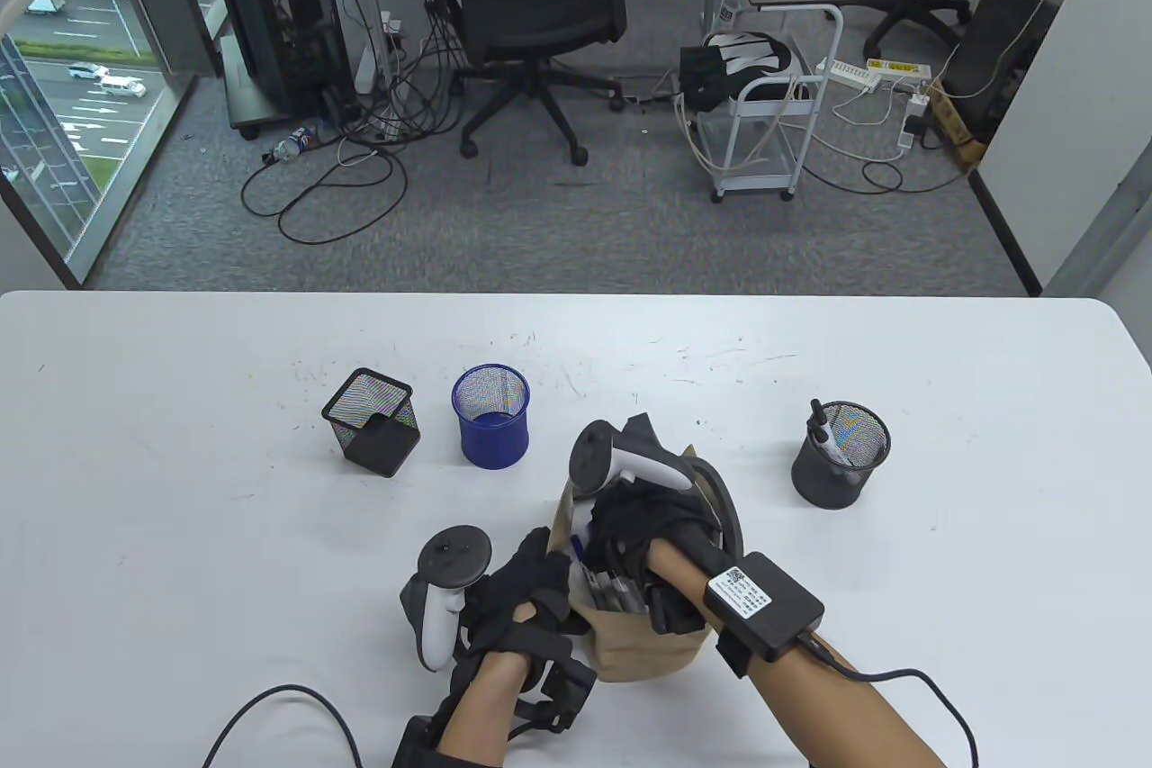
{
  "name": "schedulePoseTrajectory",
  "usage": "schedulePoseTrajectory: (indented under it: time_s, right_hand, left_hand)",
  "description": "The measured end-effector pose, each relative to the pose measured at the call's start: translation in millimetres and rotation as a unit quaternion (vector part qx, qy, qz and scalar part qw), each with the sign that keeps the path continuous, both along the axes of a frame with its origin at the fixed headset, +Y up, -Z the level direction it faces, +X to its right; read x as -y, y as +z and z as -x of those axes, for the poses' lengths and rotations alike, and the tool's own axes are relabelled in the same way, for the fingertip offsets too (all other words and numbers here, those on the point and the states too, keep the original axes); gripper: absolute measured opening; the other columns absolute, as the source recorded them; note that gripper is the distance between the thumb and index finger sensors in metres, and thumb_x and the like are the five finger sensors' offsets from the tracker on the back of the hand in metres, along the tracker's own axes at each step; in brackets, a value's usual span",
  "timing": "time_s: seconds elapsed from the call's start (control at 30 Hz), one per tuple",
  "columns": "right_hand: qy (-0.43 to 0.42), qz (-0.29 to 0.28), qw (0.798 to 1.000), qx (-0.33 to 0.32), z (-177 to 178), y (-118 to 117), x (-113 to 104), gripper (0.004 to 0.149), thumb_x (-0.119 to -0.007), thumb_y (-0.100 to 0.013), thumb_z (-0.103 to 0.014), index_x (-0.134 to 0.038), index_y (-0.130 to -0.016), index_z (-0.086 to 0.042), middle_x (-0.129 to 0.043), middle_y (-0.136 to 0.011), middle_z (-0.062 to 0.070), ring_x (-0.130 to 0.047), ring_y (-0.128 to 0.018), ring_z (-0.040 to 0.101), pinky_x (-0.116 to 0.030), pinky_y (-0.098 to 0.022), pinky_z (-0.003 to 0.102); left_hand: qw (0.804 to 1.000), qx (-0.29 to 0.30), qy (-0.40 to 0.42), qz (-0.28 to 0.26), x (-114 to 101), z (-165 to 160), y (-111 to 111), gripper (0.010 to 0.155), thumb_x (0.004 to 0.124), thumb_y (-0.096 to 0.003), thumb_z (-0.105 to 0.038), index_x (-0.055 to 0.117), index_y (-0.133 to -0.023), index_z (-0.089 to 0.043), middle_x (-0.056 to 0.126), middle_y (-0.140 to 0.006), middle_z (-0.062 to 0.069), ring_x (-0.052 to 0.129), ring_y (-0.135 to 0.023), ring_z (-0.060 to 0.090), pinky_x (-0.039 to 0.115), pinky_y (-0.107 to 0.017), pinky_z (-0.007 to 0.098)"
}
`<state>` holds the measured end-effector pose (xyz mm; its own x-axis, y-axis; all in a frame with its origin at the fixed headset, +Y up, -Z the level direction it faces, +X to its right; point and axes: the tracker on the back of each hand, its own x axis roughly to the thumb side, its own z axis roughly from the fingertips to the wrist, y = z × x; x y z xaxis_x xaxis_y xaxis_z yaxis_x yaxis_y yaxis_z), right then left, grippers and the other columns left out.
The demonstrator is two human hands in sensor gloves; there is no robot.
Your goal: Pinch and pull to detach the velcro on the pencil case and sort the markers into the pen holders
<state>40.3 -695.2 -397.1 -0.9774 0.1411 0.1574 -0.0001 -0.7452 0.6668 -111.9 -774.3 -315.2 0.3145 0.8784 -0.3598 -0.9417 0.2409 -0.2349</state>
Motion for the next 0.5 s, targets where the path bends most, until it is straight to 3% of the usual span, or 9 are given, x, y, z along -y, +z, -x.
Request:
schedulePoseTrajectory:
  time_s: [0.07,0.23,0.3,0.47,0.5]
  right_hand:
    - [-0.020,-0.003,1.000,0.008,-4.2,3.7,-4.2,0.050,-0.098,-0.038,-0.042,-0.088,-0.078,-0.014,-0.103,-0.070,0.014,-0.107,-0.038,0.023,-0.088,-0.027,0.035]
    - [-0.036,-0.085,0.996,0.015,-17.0,11.4,-21.2,0.048,-0.099,-0.038,-0.037,-0.088,-0.081,-0.018,-0.102,-0.072,0.012,-0.105,-0.041,0.024,-0.087,-0.030,0.037]
    - [-0.055,-0.128,0.990,0.021,-25.5,14.6,-38.0,0.046,-0.100,-0.039,-0.036,-0.089,-0.080,-0.020,-0.101,-0.074,0.011,-0.105,-0.043,0.025,-0.087,-0.032,0.038]
    - [-0.155,-0.259,0.949,0.093,-65.7,22.4,-99.0,0.044,-0.099,-0.039,-0.035,-0.090,-0.080,-0.022,-0.101,-0.075,0.011,-0.105,-0.045,0.026,-0.086,-0.033,0.039]
    - [-0.189,-0.290,0.931,0.120,-81.3,24.4,-115.9,0.044,-0.099,-0.039,-0.034,-0.090,-0.081,-0.022,-0.101,-0.075,0.011,-0.104,-0.045,0.026,-0.086,-0.034,0.039]
  left_hand:
    - [1.000,0.001,-0.001,-0.001,0.0,0.0,0.0,0.067,0.061,-0.0593,-0.032,0.041,-0.116,-0.003,0.064,-0.111,0.031,0.089,-0.087,0.045,0.100,-0.044,0.033]
    - [1.000,0.000,-0.002,-0.002,0.4,-0.3,0.4,0.067,0.061,-0.0591,-0.032,0.042,-0.116,-0.003,0.065,-0.110,0.032,0.090,-0.087,0.045,0.100,-0.043,0.034]
    - [1.000,0.000,-0.002,-0.003,0.4,-0.4,0.4,0.067,0.062,-0.0590,-0.032,0.042,-0.116,-0.003,0.065,-0.110,0.032,0.089,-0.087,0.045,0.100,-0.043,0.034]
    - [1.000,0.000,-0.001,-0.003,0.8,-0.5,0.5,0.067,0.062,-0.0589,-0.032,0.042,-0.116,-0.003,0.065,-0.110,0.032,0.090,-0.087,0.045,0.100,-0.043,0.034]
    - [1.000,-0.001,0.000,-0.002,0.8,-0.6,0.5,0.067,0.062,-0.0589,-0.032,0.042,-0.116,-0.003,0.065,-0.110,0.031,0.090,-0.087,0.045,0.100,-0.043,0.034]
